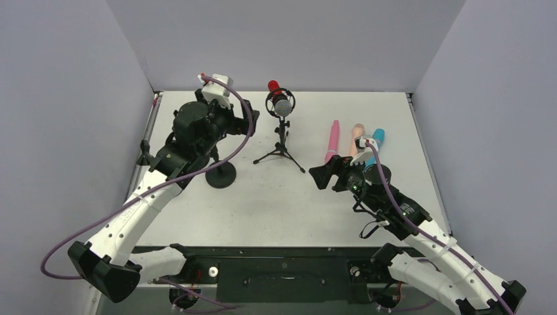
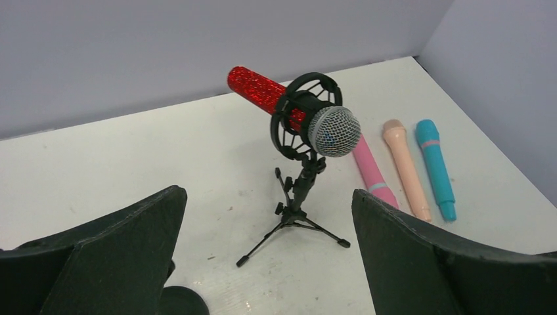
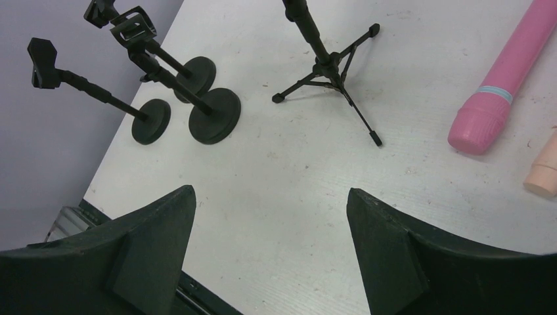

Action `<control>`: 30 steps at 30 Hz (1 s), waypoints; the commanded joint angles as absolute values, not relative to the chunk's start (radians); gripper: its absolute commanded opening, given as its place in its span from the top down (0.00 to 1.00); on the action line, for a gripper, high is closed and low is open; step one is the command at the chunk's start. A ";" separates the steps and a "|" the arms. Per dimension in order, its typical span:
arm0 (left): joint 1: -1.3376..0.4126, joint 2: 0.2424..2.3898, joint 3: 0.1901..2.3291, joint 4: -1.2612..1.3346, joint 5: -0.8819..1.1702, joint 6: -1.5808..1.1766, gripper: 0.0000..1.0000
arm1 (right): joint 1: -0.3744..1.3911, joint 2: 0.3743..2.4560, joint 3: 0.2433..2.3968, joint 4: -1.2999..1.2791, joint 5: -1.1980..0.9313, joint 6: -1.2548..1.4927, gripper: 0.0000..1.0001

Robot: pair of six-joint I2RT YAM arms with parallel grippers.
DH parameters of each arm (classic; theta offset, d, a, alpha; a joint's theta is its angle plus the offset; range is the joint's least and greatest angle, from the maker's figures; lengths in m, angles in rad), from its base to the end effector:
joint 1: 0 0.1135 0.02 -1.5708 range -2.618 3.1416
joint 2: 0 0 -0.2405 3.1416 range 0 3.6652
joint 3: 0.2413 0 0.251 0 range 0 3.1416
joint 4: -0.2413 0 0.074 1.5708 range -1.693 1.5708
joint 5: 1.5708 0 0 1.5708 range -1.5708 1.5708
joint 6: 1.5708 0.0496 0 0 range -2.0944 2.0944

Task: Remove the microphone from the stand

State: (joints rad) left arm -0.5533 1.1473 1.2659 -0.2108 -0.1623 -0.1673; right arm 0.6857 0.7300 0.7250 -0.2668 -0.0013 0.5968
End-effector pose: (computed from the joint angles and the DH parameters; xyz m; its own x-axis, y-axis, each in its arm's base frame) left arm 0.2412 -0.1395 0.4098 -0.1408 -0.1062 -0.9843 0.3633 0.9193 -0.1511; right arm 0.1578 0.1291 0.2995 -0.5283 0.2939 -0.7966 -0.4078 0.7351 0.5417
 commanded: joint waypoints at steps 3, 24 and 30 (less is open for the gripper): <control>-0.535 1.232 1.370 -0.208 0.060 -0.158 0.03 | 0.676 0.700 0.767 -0.257 0.034 0.617 0.19; -0.402 1.361 1.438 -0.098 0.407 -0.187 0.04 | 0.675 0.832 0.911 -0.291 0.062 0.650 0.19; -0.331 1.419 1.445 -0.022 0.515 -0.202 0.18 | 0.675 0.785 0.885 -0.321 0.064 0.651 0.19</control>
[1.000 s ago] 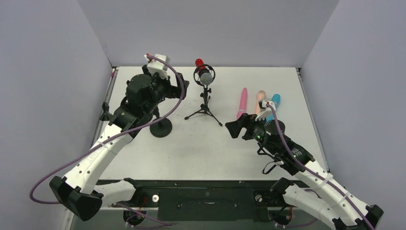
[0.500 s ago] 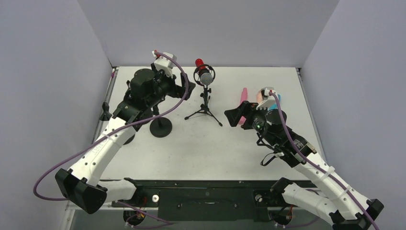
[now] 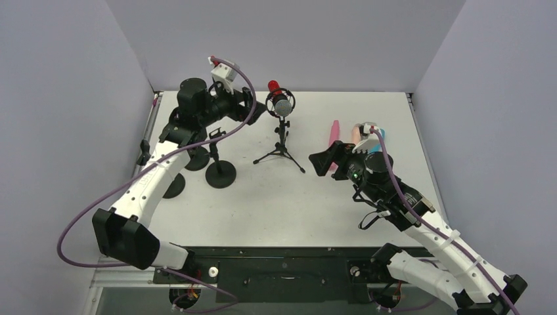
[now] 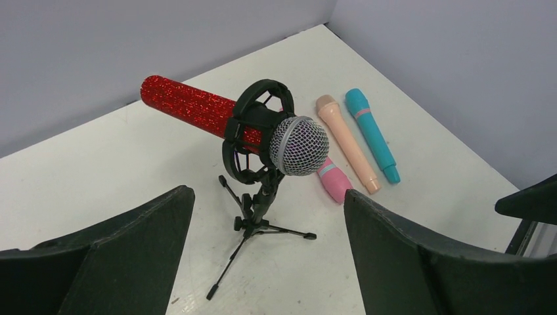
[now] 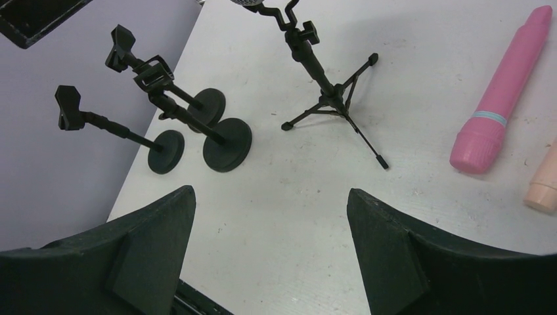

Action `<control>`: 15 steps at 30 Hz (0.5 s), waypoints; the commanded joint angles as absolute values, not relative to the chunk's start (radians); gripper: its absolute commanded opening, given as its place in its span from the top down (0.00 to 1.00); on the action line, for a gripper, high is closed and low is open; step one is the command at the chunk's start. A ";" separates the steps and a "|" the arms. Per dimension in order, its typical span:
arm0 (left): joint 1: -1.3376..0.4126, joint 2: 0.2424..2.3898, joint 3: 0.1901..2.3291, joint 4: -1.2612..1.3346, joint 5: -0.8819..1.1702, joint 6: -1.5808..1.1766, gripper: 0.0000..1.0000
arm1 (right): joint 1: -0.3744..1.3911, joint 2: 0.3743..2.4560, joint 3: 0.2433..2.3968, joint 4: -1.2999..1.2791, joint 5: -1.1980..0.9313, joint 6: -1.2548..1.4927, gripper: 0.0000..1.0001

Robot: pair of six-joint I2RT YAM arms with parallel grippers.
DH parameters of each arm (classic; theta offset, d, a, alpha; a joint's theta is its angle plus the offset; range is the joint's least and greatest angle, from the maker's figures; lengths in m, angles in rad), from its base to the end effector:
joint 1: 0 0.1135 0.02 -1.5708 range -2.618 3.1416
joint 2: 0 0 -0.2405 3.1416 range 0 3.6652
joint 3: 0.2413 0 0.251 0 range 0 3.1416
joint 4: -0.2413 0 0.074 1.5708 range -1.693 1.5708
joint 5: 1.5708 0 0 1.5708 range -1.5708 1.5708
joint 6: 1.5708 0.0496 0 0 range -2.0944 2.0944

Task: Remove the microphone from the stand

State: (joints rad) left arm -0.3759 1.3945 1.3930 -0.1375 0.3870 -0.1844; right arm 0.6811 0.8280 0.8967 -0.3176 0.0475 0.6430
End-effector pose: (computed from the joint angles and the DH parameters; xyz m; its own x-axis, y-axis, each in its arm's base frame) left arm 0.3098 -0.1424 0.3933 -0.2528 -0.0828 -0.9640 0.6524 0.7212 -0.2330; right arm 0.1694 0.1342 0.3368 -0.5088 0.3585 -0.7826 -0.3600 0.7372 0.5718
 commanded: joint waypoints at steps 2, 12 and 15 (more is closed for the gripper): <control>-0.314 1.440 1.449 0.025 0.556 -0.202 0.23 | 0.675 0.774 0.878 -0.329 0.064 0.652 0.19; -0.293 1.561 1.541 0.089 0.686 -0.208 0.38 | 0.675 0.754 0.860 -0.348 0.051 0.653 0.19; -0.293 1.610 1.585 0.092 0.700 -0.219 0.43 | 0.675 0.747 0.858 -0.353 0.047 0.652 0.19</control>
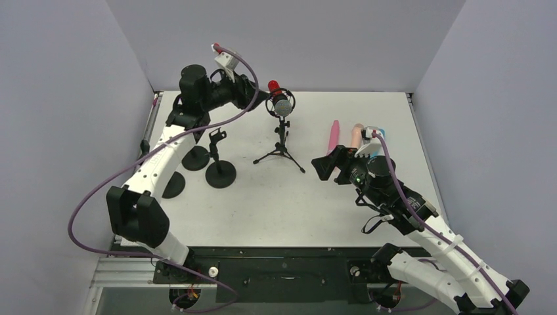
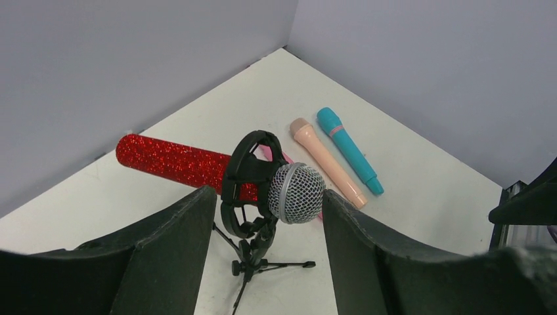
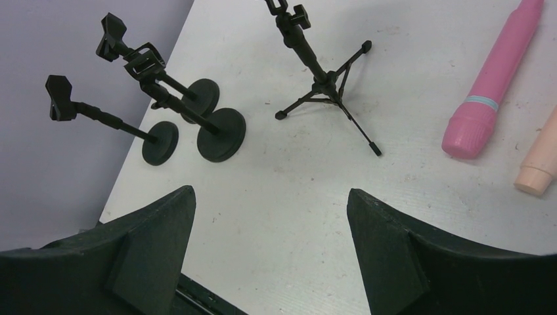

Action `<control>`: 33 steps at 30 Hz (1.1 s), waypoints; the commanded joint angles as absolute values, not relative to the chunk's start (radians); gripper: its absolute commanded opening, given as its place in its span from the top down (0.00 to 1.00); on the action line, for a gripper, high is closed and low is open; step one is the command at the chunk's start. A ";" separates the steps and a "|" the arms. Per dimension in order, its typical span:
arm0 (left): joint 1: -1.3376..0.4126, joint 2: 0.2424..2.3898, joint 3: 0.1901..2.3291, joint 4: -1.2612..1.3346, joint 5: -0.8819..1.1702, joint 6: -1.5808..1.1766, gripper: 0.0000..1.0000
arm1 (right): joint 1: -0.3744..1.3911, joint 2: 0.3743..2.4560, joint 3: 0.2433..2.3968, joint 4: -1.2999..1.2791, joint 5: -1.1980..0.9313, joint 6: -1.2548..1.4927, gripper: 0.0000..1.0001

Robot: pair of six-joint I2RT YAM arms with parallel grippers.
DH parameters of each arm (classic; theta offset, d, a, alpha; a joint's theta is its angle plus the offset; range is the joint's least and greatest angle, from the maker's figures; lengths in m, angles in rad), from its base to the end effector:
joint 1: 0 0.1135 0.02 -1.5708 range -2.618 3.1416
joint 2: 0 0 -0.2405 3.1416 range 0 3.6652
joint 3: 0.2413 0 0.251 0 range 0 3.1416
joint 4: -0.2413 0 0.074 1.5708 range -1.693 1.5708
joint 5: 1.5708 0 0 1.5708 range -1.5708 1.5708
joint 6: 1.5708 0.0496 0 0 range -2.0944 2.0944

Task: Remove the microphone from the stand

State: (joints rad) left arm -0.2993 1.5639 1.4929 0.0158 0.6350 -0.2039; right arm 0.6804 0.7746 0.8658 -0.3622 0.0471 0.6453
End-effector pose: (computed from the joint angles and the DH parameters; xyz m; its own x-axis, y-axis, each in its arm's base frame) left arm 0.3539 -0.1400 0.3902 -0.2143 -0.1045 -0.9712 0.7760 0.5856 -0.2342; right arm 0.1604 0.1268 0.3306 -0.5230 0.3496 -0.7773 -0.3487 0.7444 0.5694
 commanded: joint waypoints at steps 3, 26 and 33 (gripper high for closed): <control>-0.294 1.655 1.624 0.092 0.730 -0.235 0.47 | 0.675 0.742 0.857 -0.357 0.045 0.651 0.19; -0.325 1.938 1.907 -0.134 0.814 -0.211 0.60 | 0.675 0.721 0.843 -0.384 0.054 0.629 0.19; -0.343 1.955 1.936 -0.212 0.791 -0.145 0.69 | 0.674 0.728 0.838 -0.376 0.051 0.623 0.19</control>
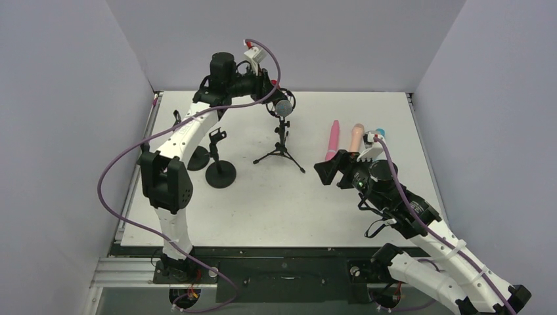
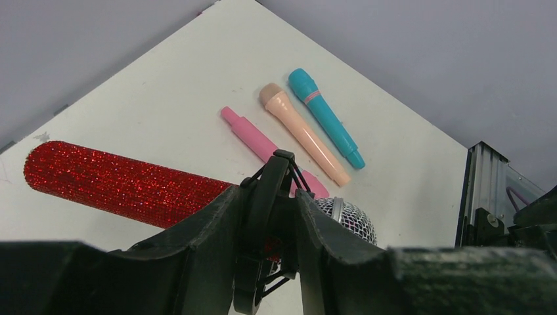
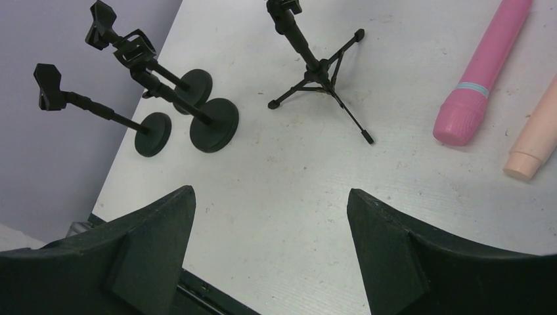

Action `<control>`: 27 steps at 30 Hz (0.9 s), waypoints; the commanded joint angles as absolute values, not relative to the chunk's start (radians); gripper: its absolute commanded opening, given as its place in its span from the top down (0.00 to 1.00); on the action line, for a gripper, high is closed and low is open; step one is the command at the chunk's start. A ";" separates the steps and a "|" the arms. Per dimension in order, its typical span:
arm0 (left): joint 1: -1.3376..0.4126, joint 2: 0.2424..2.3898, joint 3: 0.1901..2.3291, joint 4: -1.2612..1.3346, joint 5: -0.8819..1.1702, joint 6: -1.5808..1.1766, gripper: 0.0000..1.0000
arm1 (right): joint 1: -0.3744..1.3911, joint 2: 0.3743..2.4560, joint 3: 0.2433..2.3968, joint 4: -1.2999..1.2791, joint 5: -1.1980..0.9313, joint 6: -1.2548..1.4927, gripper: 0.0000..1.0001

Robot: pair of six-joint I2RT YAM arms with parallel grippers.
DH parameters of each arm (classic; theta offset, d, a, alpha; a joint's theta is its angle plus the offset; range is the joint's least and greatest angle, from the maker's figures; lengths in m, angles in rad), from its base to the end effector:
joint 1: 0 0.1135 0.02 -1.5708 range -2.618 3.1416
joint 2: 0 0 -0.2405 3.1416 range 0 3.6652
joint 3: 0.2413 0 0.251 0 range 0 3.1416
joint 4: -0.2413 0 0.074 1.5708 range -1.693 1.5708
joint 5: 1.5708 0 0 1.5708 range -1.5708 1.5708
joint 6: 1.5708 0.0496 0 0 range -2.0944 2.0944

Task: Remove the microphone from the stand

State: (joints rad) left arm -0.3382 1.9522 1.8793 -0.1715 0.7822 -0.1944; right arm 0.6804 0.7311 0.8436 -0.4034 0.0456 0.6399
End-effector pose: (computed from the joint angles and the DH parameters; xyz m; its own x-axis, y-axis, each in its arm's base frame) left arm 0.4251 -0.1866 0.3524 -0.3941 -0.0067 -0.9191 0.8198 0.4494 -0.3548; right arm 0.1528 0.1208 0.3256 -0.5338 0.3353 -0.7763 -0.3438 0.7527 0.5615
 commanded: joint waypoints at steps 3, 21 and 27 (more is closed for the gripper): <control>-0.347 1.953 1.938 -0.208 0.782 -0.148 0.75 | 0.673 0.731 0.836 -0.376 0.052 0.620 0.19; -0.435 1.831 1.842 -0.145 0.673 -0.233 1.00 | 0.672 0.726 0.834 -0.377 0.070 0.614 0.19; -0.442 1.761 1.777 -0.145 0.650 -0.262 1.00 | 0.671 0.724 0.842 -0.382 0.075 0.608 0.19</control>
State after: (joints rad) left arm -0.4324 1.8664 1.7931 -0.1905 0.6579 -0.2264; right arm 0.6800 0.7319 0.8333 -0.4053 0.0494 0.6281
